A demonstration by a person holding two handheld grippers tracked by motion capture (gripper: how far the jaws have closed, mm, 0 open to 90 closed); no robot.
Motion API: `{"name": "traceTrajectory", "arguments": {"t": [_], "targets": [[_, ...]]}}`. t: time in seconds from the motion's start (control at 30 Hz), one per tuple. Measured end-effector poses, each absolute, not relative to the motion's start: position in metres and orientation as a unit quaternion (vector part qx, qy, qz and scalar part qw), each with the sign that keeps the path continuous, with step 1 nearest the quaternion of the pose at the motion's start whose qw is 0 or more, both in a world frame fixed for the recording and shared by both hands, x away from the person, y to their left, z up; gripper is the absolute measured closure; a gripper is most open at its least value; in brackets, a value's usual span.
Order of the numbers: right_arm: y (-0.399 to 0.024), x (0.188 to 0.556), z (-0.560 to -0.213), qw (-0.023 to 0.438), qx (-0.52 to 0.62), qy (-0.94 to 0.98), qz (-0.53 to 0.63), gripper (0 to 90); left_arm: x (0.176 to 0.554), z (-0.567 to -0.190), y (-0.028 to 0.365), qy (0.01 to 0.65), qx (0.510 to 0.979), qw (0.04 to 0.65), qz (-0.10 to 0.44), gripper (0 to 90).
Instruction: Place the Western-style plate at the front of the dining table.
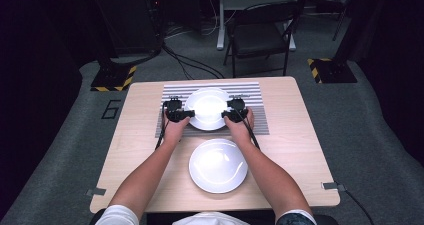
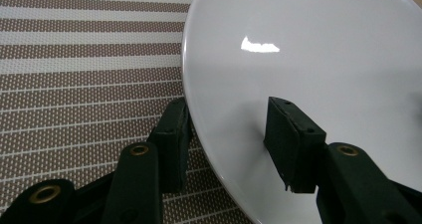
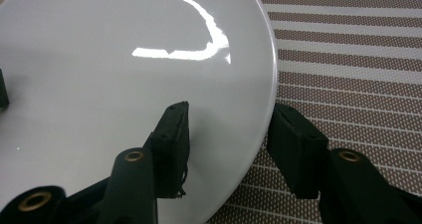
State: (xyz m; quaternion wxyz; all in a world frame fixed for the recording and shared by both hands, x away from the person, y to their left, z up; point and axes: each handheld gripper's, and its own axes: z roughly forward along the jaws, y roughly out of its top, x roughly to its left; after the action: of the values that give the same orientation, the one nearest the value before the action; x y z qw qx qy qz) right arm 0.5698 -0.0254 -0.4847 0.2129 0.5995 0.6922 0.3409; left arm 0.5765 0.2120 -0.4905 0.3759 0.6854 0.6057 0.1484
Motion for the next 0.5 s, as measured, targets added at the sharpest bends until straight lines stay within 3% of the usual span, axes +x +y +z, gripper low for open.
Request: {"name": "traceTrajectory", "arguments": {"t": [0.5], "targets": [[-0.0257, 0.5750, -0.4901, 0.202, 0.599, 0.702, 0.327, 50.7, 0.5824, -0.4957, 0.2125, 0.598, 0.697, 0.368, 0.146, 53.7]]}}
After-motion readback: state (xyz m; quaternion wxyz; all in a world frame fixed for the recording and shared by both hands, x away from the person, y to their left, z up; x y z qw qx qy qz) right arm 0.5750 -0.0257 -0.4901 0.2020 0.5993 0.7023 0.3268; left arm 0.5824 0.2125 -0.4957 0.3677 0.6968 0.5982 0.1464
